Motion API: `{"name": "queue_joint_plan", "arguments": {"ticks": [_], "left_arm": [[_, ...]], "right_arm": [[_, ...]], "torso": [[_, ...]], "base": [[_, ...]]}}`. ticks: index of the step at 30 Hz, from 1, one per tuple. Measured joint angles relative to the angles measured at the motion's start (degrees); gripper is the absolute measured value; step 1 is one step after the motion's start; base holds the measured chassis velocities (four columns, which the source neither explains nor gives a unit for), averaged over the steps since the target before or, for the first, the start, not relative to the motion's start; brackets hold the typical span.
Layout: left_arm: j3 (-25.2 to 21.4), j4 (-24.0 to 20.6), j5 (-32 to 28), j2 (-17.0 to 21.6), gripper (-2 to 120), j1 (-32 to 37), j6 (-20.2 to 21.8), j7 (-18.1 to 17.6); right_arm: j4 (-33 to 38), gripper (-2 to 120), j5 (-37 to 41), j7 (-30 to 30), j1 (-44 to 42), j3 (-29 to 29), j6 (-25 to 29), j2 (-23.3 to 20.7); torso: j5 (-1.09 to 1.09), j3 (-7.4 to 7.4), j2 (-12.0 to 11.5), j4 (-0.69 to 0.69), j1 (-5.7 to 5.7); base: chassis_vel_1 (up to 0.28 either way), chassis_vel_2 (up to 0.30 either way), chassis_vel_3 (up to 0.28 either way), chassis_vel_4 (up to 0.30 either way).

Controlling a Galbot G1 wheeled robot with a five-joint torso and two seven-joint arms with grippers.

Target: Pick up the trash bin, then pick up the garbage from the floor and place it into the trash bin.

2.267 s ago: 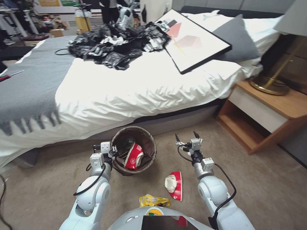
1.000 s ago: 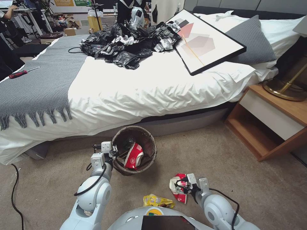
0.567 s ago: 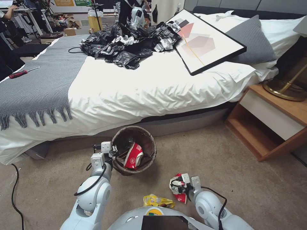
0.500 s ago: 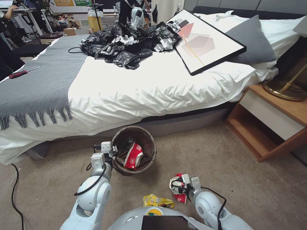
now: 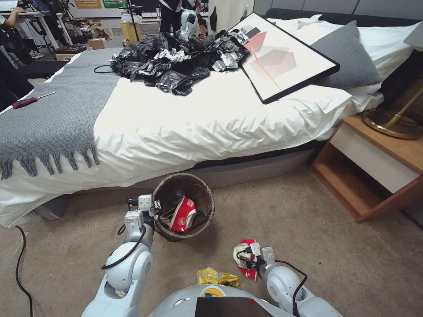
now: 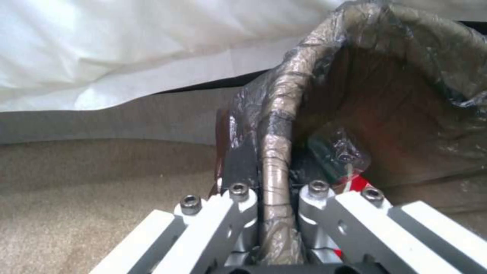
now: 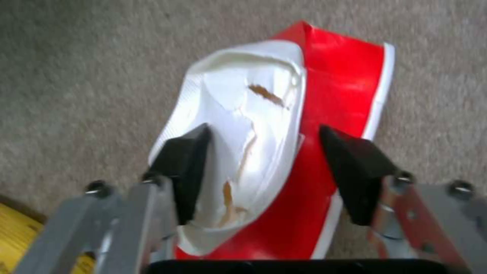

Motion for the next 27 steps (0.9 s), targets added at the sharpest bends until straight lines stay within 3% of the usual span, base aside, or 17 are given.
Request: {"name": "queue_joint_plan", "arguments": {"ticks": [13, 27], "left_arm": [[-0.29, -0.1, -0.04, 0.23, 4, -0.1, 0.02, 0.02], [-0.27, 0.13, 0.07, 0.45, 4, -0.26, -0.05, 0.08]], "right_arm": [[-0.98, 0, -3.63, -2.16, 0.32, 0.48, 2.05, 1.16], [-1.04, 0, -5.55, -3.06, 0.42, 1.96, 4.26, 0.92]], "torso": [[0.01, 0.0, 0.0, 0.0, 0.0], [0.0, 0.0, 0.0, -0.01, 0.0]], "base": [[0.0, 0.0, 0.0, 0.0], [0.0, 0.0, 0.0, 0.0]]}}
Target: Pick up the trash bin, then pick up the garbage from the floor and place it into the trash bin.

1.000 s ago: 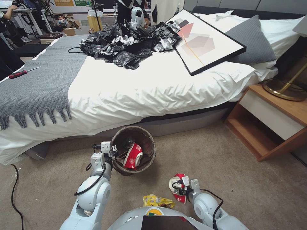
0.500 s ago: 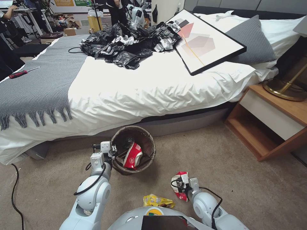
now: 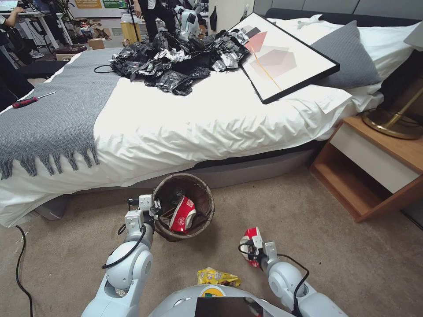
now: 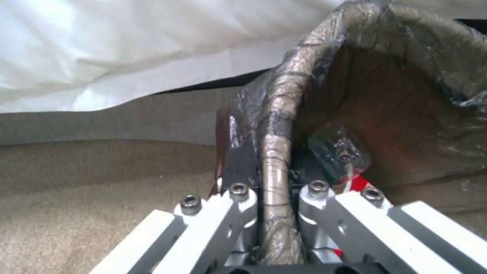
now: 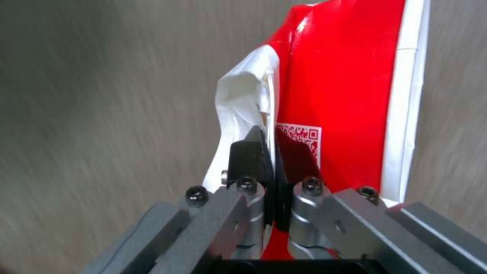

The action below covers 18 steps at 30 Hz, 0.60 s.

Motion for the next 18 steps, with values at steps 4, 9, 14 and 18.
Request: {"name": "queue_joint_plan", "arguments": {"ticks": [4, 9, 14, 18], "left_arm": [[0.02, 0.42, -0.11, 0.05, 4, -0.03, -0.01, 0.01], [0.69, 0.99, -0.44, 0.14, 4, 0.02, 0.13, 0.0], [1.37, 1.13, -0.89, 0.07, 4, 0.1, 0.64, -0.05], [1.75, 1.13, -0.95, 0.03, 4, 0.27, 0.85, -0.07]], "right_arm": [[5.3, 0, -1.35, -0.49, 0.26, 2.43, 6.8, 0.43], [16.84, 0, -6.75, -7.07, 4.27, 6.38, 23.93, 0.78], [26.15, 0, -8.64, -14.79, 8.46, 6.75, 29.62, -0.59], [29.44, 0, -7.16, -23.3, 9.42, 4.28, 33.12, -3.16]], "torso": [[0.0, 0.0, 0.0, 0.0, 0.0], [0.01, 0.0, 0.0, 0.01, 0.0], [-0.01, 0.0, 0.0, 0.01, 0.0], [-0.01, 0.0, 0.0, 0.01, 0.0]], "base": [[0.0, 0.0, 0.0, 0.0], [0.0, 0.0, 0.0, 0.0], [0.0, 0.0, 0.0, 0.0], [0.0, 0.0, 0.0, 0.0]]}}
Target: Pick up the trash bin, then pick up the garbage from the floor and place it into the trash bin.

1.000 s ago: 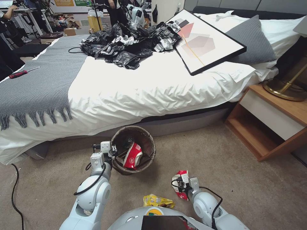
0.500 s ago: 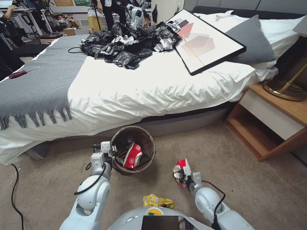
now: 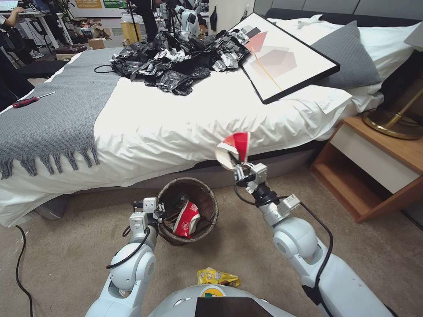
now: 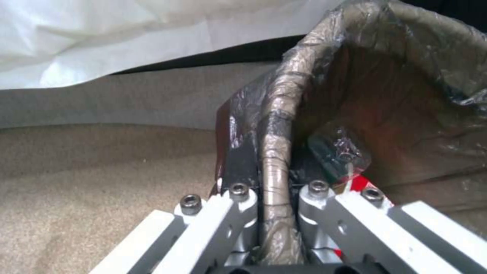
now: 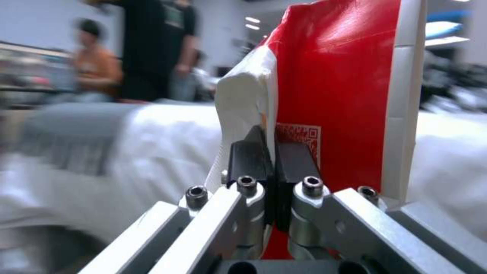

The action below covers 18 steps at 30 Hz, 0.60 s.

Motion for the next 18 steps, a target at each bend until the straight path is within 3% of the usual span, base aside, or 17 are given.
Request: {"name": "queue_joint_plan", "arguments": {"ticks": [1, 6, 11, 18], "left_arm": [[0.18, 0.01, 0.14, -0.06, 4, 0.18, 0.0, 0.0], [0.63, 0.21, 0.53, -0.58, 4, 0.33, -0.01, 0.01], [0.83, 0.22, 0.81, -1.09, 4, 0.26, -0.01, 0.01], [0.7, -0.11, 0.89, -1.26, 4, 0.35, -0.02, -0.01]], "right_arm": [[0.38, 0, -0.07, -3.03, 0.27, -1.63, 1.18, -1.0], [0.46, 0, -0.62, -6.76, 1.67, -6.78, 2.04, -2.26], [-3.13, 0, -2.08, -6.7, 3.07, -13.32, 1.62, -1.72], [-9.18, 0, -3.57, -5.98, 2.77, -16.61, 2.06, -0.18]], "torso": [[0.01, 0.0, 0.0, -0.02, 0.0], [0.01, 0.0, 0.0, 0.0, 0.0], [0.01, 0.0, 0.0, 0.0, 0.0], [0.02, 0.0, 0.0, -0.01, 0.0]], "base": [[0.0, 0.0, 0.0, 0.0], [0.0, 0.0, 0.0, 0.0], [0.0, 0.0, 0.0, 0.0], [0.0, 0.0, 0.0, 0.0]]}}
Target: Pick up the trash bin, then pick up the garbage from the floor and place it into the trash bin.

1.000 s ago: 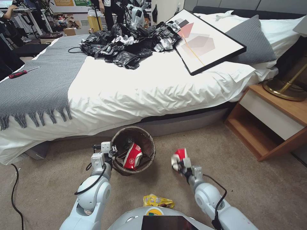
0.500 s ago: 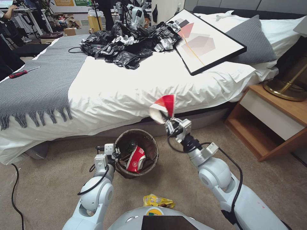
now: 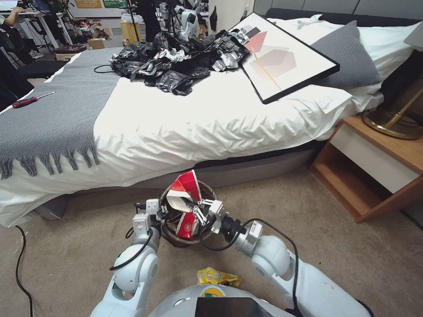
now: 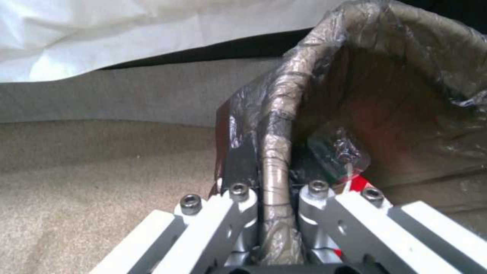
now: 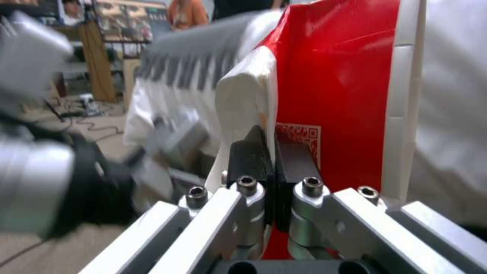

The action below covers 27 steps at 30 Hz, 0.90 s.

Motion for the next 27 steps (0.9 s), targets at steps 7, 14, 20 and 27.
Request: {"name": "queue_joint_plan", "arguments": {"ticks": [7, 14, 20, 27], "left_arm": [[-0.3, -0.5, -0.3, 0.22, 4, -0.13, 0.02, -0.02], [-0.39, -0.41, -0.56, 0.37, 4, -0.41, 0.09, -0.03], [-0.42, -0.37, -0.76, 0.57, 4, -0.54, 0.17, -0.05], [-0.39, -0.37, -0.75, 0.58, 4, -0.47, 0.19, -0.06]], "right_arm": [[-5.73, 0, -0.37, 0.71, -0.08, -0.18, 0.9, 1.05], [-6.49, 15, -0.7, 0.85, -0.19, 0.66, 0.9, 1.34], [-5.99, 41, -0.63, 0.96, -0.19, 1.41, 0.85, 1.2], [-5.46, 65, -0.55, 1.05, -0.62, 1.52, 0.8, 1.21]], "torso": [[-0.01, 0.0, 0.0, 0.0, 0.0], [0.0, 0.0, 0.0, 0.0, 0.0], [-0.01, 0.0, 0.0, 0.0, 0.0], [0.0, 0.0, 0.0, 0.0, 0.0]], "base": [[0.0, 0.0, 0.0, 0.0], [0.0, 0.0, 0.0, 0.0], [0.0, 0.0, 0.0, 0.0], [0.0, 0.0, 0.0, 0.0]]}}
